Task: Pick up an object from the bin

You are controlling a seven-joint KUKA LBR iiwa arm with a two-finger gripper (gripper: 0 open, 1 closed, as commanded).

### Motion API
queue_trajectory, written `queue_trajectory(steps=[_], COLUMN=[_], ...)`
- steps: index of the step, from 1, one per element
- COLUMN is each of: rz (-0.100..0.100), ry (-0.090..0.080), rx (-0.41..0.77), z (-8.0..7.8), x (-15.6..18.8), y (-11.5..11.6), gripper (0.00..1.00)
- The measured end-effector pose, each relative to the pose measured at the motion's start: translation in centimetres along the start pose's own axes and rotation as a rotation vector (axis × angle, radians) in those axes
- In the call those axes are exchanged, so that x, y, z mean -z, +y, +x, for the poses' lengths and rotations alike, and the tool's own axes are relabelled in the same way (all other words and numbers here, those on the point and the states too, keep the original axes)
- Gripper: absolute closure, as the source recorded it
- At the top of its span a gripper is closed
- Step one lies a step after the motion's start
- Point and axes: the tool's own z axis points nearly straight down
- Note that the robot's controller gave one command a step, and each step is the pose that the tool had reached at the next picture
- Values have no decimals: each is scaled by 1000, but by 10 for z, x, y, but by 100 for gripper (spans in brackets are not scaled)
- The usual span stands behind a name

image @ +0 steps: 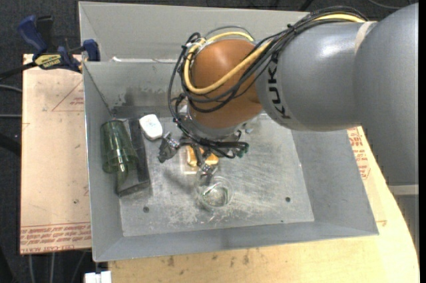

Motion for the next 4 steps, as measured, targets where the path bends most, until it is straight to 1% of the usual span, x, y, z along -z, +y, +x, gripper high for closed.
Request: queue_trajectory(steps=[1,2,3,4], rz=[0,10,10,5], ry=[-3,10,10,-5], rx=[41,179,179,201], z=[20,68,68,74], x=[-17,-38,-38,107], y=[-33,-46,-46,-56], gripper=[0,100,100,100])
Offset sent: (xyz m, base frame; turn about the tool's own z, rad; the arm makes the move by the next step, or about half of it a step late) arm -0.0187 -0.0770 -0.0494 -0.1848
